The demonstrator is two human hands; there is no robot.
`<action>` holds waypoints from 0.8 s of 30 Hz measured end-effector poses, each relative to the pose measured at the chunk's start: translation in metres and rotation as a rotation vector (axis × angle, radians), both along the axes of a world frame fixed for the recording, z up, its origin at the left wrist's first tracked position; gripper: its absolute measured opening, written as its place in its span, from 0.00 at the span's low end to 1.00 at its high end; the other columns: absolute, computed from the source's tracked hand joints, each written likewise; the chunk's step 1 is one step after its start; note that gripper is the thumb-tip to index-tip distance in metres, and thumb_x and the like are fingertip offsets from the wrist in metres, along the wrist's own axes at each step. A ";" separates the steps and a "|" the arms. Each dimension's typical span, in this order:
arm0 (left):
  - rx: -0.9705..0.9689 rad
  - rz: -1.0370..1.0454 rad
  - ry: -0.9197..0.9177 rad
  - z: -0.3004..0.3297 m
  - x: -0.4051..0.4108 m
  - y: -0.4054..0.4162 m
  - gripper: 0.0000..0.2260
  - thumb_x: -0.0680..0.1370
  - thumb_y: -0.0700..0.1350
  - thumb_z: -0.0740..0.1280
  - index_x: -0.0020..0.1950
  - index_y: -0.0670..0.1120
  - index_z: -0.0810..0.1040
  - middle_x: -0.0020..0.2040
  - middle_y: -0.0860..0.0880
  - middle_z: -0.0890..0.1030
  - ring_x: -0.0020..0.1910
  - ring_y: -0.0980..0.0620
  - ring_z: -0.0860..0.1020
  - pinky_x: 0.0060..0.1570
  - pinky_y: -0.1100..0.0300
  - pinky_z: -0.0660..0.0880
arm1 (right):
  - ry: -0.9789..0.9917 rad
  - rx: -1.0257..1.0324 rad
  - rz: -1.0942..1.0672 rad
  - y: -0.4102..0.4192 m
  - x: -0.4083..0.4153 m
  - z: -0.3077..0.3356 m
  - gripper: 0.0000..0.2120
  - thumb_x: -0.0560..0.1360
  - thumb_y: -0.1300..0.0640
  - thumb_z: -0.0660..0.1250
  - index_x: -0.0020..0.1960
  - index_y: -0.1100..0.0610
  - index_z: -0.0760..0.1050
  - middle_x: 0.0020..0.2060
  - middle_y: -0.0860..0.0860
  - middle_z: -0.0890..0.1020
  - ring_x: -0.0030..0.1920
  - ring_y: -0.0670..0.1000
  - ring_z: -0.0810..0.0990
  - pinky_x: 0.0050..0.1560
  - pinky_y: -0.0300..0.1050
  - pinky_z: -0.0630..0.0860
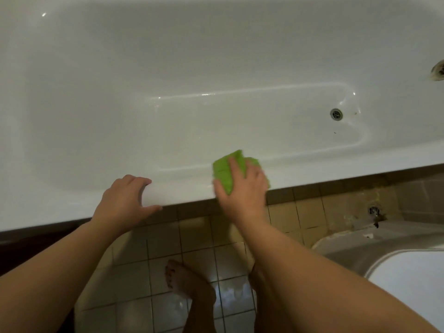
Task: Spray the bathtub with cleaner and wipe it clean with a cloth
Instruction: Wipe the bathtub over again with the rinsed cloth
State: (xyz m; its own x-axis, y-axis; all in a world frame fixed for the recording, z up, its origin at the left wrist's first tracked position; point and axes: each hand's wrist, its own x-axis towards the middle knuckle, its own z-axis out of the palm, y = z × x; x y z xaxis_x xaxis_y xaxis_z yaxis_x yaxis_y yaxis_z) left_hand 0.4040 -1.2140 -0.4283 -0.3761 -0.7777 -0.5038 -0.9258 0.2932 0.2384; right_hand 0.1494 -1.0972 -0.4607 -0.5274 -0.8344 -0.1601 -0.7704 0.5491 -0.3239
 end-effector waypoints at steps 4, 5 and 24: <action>-0.018 0.006 -0.031 0.002 0.033 -0.008 0.35 0.71 0.62 0.77 0.73 0.50 0.72 0.66 0.47 0.76 0.62 0.46 0.73 0.62 0.47 0.75 | -0.020 -0.049 0.223 -0.024 0.090 -0.004 0.34 0.77 0.34 0.63 0.78 0.49 0.66 0.72 0.60 0.71 0.70 0.65 0.70 0.73 0.66 0.65; -0.022 0.011 -0.036 0.002 0.042 -0.010 0.34 0.71 0.62 0.77 0.72 0.50 0.73 0.65 0.47 0.76 0.61 0.46 0.73 0.61 0.47 0.75 | -0.035 -0.053 0.258 -0.028 0.094 -0.006 0.34 0.77 0.34 0.64 0.78 0.48 0.66 0.72 0.60 0.72 0.70 0.65 0.70 0.73 0.65 0.65; -0.139 0.105 0.197 -0.001 0.147 -0.003 0.27 0.76 0.51 0.76 0.72 0.43 0.76 0.71 0.42 0.77 0.70 0.42 0.72 0.68 0.44 0.70 | 0.006 0.029 0.195 -0.017 0.085 0.003 0.35 0.79 0.32 0.60 0.80 0.48 0.60 0.74 0.62 0.67 0.72 0.65 0.64 0.74 0.65 0.61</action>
